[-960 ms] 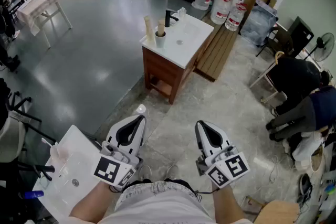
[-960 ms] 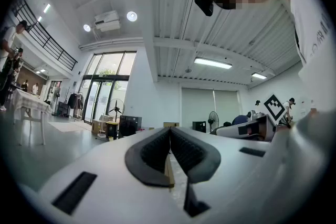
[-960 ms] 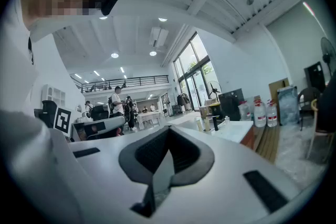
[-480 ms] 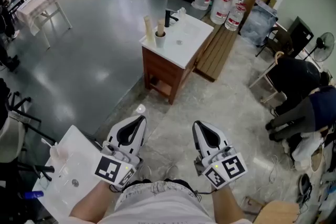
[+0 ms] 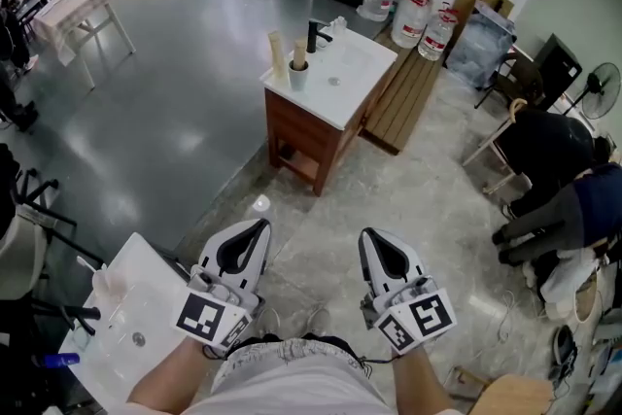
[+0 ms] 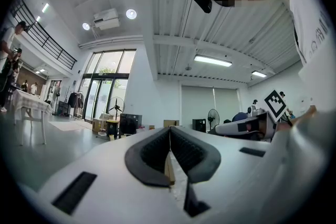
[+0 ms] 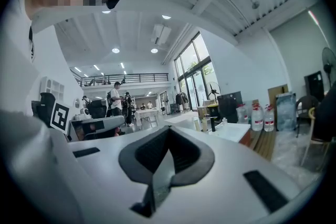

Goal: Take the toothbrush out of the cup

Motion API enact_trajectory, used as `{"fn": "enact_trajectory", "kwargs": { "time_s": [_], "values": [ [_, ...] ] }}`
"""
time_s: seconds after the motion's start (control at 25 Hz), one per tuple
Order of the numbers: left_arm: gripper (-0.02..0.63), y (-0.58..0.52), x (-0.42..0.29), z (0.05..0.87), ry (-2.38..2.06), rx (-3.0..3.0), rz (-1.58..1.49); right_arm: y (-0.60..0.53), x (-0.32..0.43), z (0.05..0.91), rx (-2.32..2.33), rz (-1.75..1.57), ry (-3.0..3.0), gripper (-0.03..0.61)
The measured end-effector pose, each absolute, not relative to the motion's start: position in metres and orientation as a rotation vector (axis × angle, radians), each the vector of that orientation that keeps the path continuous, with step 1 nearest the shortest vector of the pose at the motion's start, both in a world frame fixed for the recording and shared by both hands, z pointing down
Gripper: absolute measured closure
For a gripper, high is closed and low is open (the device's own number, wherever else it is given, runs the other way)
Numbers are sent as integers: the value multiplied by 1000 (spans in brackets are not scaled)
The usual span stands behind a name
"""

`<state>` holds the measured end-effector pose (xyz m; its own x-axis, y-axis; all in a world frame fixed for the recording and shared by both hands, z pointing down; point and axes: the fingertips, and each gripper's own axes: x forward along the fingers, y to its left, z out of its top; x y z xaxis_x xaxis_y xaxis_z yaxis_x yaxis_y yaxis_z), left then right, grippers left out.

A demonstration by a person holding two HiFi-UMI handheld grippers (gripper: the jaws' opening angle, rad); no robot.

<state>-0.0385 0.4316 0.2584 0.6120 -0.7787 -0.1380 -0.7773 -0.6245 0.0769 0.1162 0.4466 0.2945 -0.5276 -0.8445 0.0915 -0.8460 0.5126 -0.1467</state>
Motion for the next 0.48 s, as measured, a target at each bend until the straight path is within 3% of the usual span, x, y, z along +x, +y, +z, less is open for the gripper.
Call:
{"fn": "enact_trajectory", "kwargs": {
  "time_s": [0.48],
  "values": [
    [592, 432, -37, 261, -1348, 2818, -237, 446, 114, 293, 1522, 253, -2727, 571]
  ]
}}
